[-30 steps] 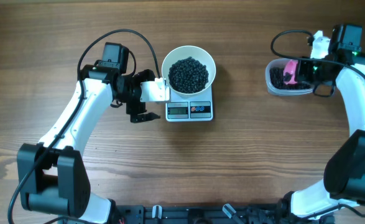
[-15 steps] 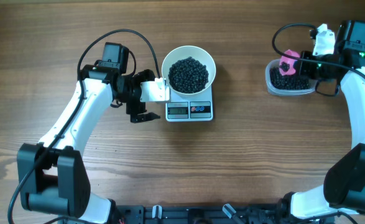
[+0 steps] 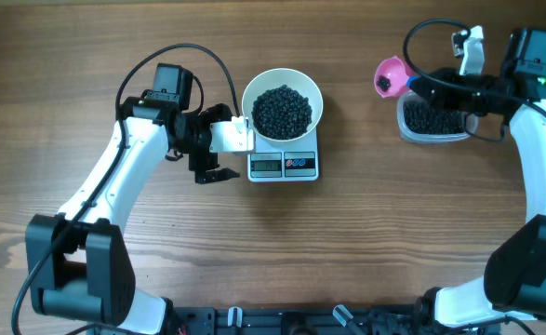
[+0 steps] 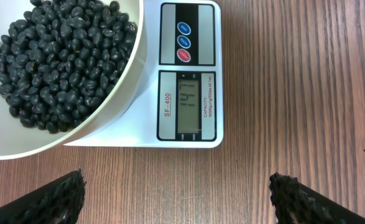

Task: Scoop item into bowl and weigh 150g on scale
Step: 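Lift a small scoop of beans and carry it over the bowl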

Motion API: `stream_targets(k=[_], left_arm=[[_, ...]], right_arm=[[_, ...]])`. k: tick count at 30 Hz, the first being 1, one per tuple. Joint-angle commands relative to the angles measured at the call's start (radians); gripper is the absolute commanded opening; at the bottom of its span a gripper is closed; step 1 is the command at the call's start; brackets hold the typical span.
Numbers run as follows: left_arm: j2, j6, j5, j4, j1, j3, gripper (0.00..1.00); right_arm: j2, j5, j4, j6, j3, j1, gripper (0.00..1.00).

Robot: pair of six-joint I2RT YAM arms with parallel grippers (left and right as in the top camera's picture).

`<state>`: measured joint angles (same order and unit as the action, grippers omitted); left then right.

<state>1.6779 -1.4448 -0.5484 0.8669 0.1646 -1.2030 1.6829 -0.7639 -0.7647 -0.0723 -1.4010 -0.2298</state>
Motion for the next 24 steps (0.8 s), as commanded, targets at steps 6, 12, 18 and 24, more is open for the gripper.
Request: stream_targets(k=[6, 12, 18, 24], left_arm=[[0.011, 0.01, -0.023, 0.0, 0.002, 0.006, 1.0], [0.011, 0.01, -0.023, 0.0, 0.002, 0.006, 1.0], [0.011, 0.01, -0.023, 0.0, 0.002, 0.006, 1.0], [0.011, 0.01, -0.023, 0.0, 0.002, 0.006, 1.0]], right_arm=[[-0.023, 0.01, 0.074, -0.006, -0.21, 0.125, 0.04], [-0.02, 0.165, 0.098, -0.131, -0.216, 0.278, 0.04], [-0.018, 0.215, 0.049, -0.361, -0.214, 0.42, 0.04], [-0.009, 0.306, -0.008, -0.544, -0.214, 0.503, 0.04]])
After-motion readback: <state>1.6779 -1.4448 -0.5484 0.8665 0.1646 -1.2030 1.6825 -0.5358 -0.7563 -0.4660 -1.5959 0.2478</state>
